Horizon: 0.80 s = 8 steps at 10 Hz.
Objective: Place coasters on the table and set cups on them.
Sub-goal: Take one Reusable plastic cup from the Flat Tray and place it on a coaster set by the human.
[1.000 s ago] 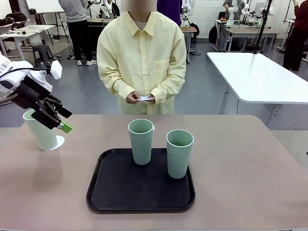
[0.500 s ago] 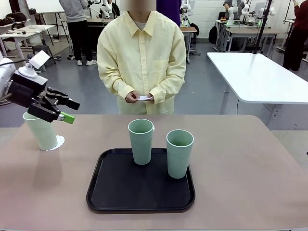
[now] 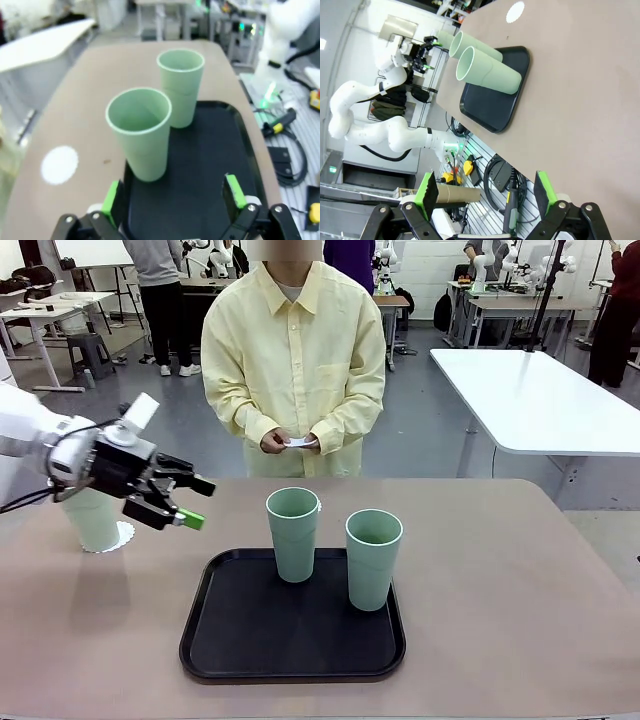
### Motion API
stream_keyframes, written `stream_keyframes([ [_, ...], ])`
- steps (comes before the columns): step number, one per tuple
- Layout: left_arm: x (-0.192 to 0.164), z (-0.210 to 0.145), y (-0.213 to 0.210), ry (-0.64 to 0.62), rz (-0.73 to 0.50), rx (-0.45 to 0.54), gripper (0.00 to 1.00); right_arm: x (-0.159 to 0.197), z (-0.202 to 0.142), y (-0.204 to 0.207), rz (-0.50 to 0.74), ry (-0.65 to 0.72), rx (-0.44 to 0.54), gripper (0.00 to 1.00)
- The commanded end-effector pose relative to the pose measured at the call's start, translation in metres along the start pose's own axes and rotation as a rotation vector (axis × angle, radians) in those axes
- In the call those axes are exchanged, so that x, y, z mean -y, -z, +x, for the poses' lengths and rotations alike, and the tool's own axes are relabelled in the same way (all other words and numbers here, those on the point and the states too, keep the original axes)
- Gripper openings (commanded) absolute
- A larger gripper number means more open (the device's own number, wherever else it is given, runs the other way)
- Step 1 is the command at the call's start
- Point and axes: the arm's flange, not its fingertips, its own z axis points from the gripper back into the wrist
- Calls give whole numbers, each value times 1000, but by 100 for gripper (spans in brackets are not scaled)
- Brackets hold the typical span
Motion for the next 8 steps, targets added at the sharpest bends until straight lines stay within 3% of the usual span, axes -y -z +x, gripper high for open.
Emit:
stream_keyframes([
  [1,-22,6,13,82,17,0,100,0,0,0,11,0,5,100],
  [6,-53,-8,34,-23,7,118,100,0,0,0,11,0,5,100],
  [8,-50,-3,29,-25,3,63,100,0,0,0,11,0,5,100],
])
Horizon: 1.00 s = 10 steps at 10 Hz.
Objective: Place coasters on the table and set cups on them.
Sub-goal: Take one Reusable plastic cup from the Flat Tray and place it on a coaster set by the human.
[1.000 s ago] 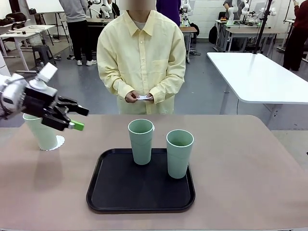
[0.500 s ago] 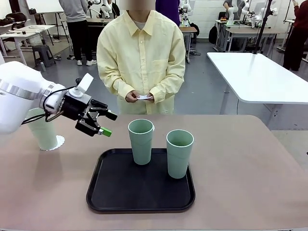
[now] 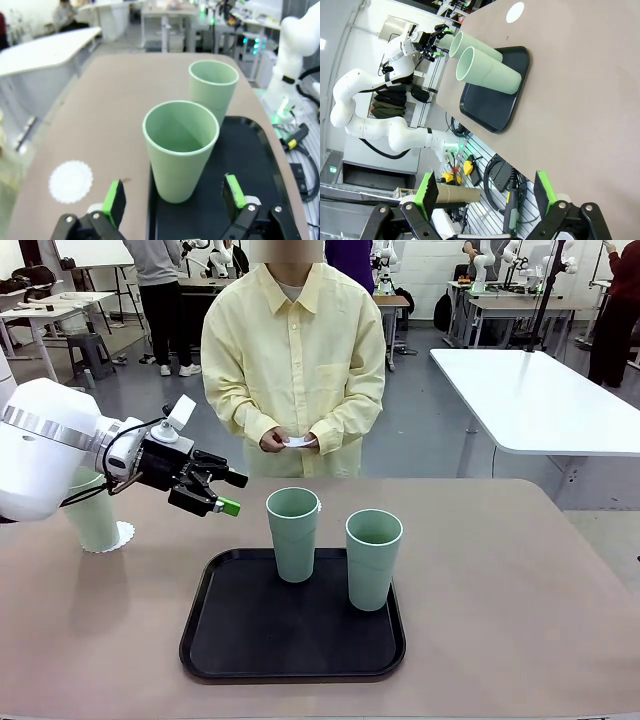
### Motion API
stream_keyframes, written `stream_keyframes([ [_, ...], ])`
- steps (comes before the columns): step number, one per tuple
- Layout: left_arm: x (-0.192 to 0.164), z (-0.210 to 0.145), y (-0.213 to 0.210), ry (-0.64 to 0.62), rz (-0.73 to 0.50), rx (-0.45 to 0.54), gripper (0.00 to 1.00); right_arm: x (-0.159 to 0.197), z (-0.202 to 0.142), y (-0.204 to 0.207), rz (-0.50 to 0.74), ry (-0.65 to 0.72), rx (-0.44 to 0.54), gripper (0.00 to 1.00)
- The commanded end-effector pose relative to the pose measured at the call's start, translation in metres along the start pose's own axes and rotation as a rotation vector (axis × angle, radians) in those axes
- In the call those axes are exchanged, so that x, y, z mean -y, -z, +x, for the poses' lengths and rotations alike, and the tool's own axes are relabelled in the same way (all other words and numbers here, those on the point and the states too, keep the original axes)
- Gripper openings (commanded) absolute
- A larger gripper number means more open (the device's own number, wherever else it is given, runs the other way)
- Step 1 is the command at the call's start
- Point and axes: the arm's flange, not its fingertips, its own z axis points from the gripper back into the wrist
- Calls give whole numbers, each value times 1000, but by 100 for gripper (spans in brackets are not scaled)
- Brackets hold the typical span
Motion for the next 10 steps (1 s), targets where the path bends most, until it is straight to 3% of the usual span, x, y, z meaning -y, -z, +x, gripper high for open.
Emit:
stream_keyframes([
  [1,1,4,0,19,-7,-11,100,0,0,0,11,0,4,100],
  [6,1,3,1,7,-4,-2,100,0,0,0,11,0,4,100],
  [7,4,-5,9,21,-53,-10,100,0,0,0,11,0,4,100],
  [10,14,-21,31,52,7,11,100,0,0,0,11,0,4,100],
])
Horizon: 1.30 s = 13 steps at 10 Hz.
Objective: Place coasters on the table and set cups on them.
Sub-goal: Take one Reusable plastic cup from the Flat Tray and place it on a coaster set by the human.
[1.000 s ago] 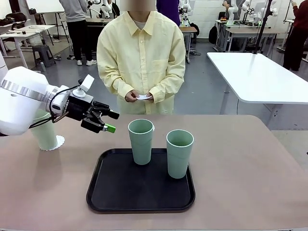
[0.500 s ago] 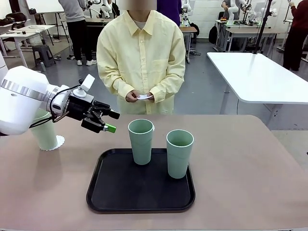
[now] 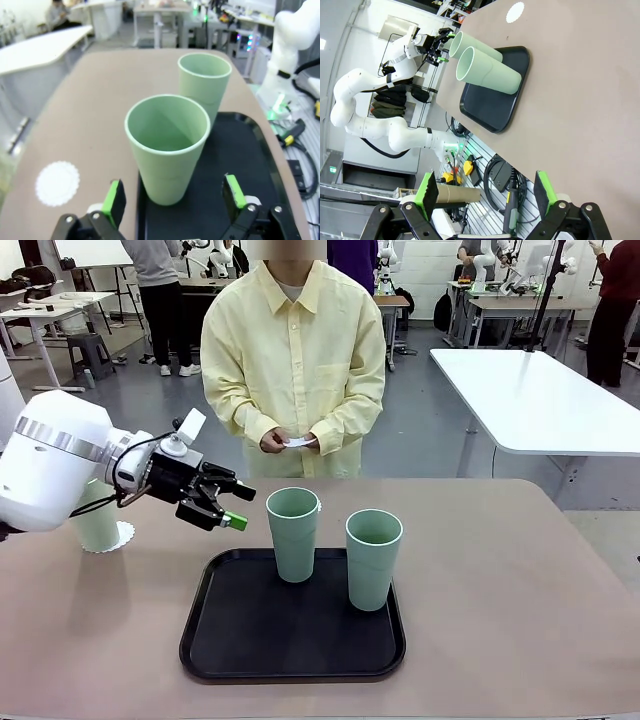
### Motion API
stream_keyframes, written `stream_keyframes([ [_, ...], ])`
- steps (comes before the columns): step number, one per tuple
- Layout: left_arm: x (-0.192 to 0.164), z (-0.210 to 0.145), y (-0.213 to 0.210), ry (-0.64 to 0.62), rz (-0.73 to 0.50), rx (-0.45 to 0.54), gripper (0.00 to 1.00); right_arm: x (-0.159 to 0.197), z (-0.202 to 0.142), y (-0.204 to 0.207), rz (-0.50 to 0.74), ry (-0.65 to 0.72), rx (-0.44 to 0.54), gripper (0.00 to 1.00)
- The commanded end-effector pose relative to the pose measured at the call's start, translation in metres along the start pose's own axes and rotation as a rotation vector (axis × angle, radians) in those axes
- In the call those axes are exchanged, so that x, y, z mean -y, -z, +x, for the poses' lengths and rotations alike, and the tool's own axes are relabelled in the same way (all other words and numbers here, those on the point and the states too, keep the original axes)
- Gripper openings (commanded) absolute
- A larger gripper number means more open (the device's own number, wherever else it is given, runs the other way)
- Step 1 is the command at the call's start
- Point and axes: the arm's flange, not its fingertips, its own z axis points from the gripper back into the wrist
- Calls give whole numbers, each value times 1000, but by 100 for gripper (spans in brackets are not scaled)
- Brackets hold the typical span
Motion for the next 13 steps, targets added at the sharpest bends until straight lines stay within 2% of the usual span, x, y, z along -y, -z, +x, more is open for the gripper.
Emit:
stream_keyframes([
  [1,7,-15,13,61,68,46,100,0,0,0,11,0,4,100],
  [3,11,-22,7,111,118,130,100,0,0,0,11,0,4,100],
  [5,11,-35,12,95,109,180,100,0,0,0,11,0,4,100],
  [10,6,-53,29,33,176,195,100,0,0,0,11,0,4,100],
  [13,2,-61,41,36,169,196,100,0,0,0,11,0,4,100],
])
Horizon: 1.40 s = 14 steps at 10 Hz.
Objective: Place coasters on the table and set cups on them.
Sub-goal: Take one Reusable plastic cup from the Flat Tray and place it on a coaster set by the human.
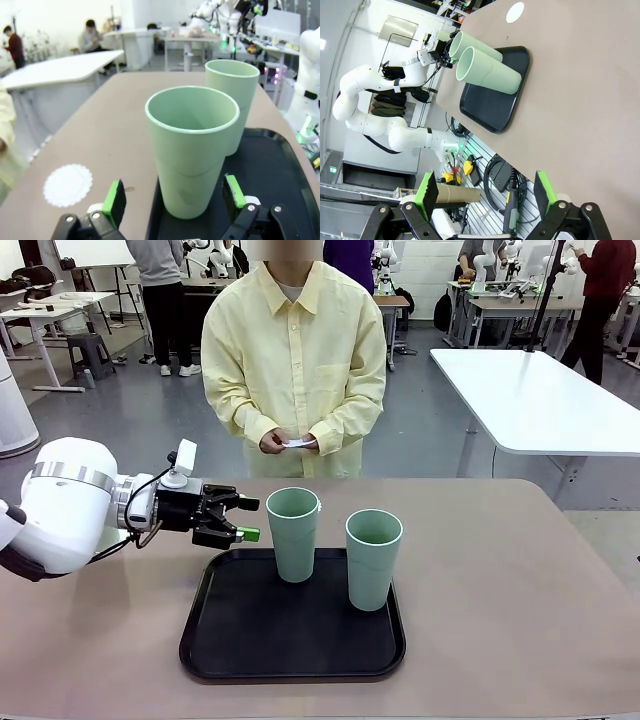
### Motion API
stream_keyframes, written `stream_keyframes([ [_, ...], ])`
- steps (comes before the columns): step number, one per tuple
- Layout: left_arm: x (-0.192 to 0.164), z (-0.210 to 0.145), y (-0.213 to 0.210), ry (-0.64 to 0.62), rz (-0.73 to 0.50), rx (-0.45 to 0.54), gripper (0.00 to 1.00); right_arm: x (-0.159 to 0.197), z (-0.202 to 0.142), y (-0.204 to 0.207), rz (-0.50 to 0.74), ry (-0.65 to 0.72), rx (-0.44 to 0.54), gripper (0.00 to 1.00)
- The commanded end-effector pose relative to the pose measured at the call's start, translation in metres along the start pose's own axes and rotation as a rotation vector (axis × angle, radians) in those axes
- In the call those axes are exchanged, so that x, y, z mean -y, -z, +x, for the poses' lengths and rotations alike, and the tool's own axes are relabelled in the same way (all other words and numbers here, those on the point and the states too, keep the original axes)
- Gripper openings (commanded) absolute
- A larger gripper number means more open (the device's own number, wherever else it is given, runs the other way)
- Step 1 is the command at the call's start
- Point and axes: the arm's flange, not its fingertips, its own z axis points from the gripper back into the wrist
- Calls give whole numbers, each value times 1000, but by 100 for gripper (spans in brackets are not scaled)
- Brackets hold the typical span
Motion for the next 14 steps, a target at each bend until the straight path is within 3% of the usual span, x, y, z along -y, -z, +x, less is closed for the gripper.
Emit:
stream_keyframes([
  [1,0,-12,17,42,-8,0,100,0,0,0,11,0,4,100],
  [14,-4,-49,52,11,-157,7,100,0,0,0,11,0,4,100],
])
